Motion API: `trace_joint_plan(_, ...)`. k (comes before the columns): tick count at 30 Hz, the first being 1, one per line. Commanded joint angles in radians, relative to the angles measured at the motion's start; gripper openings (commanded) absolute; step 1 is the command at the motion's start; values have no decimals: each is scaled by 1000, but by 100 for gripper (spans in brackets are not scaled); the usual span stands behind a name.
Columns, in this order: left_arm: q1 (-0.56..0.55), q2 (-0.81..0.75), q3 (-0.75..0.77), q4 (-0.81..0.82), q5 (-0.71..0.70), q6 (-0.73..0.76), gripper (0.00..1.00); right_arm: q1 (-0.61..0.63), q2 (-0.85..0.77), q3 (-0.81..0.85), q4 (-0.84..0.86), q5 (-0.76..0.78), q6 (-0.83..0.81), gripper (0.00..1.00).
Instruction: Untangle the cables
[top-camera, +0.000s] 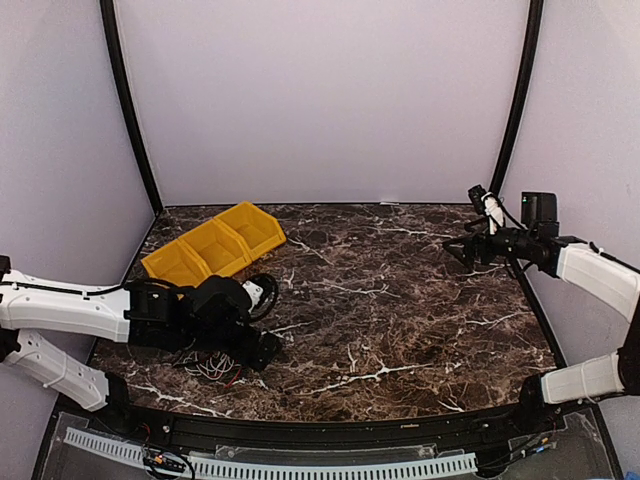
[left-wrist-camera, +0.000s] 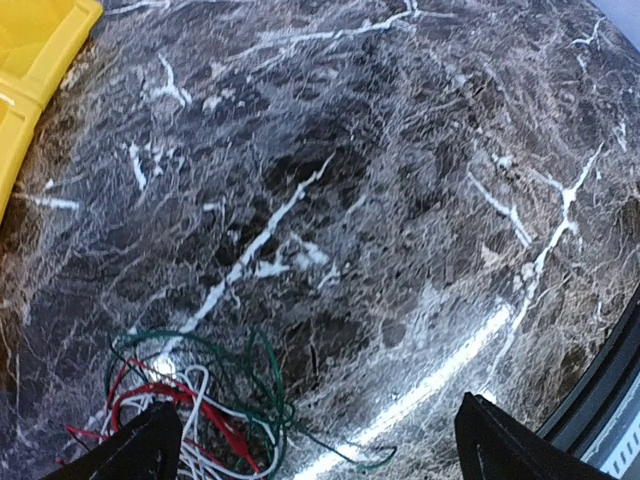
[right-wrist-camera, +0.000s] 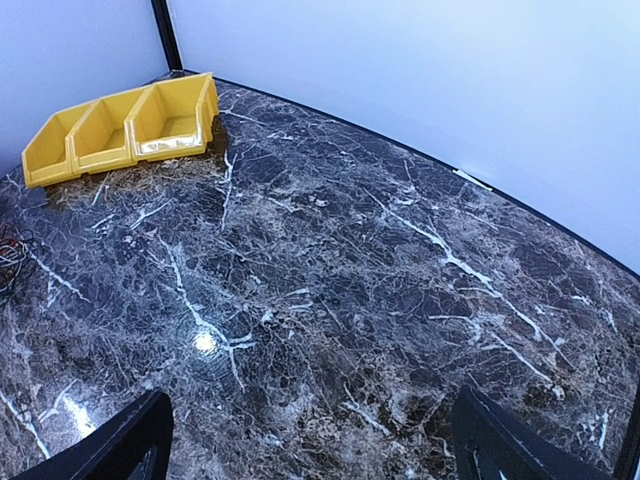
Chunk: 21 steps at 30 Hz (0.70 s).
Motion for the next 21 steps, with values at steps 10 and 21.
trace_joint_plan(10,127,-188,-165,-288,-52,-466,91,-1,-5,-19,7,-101,-93,99)
trace_joint_plan(21,152,-37,-236,25,111,-469,89,3,-13,-24,4,-102,-98,99)
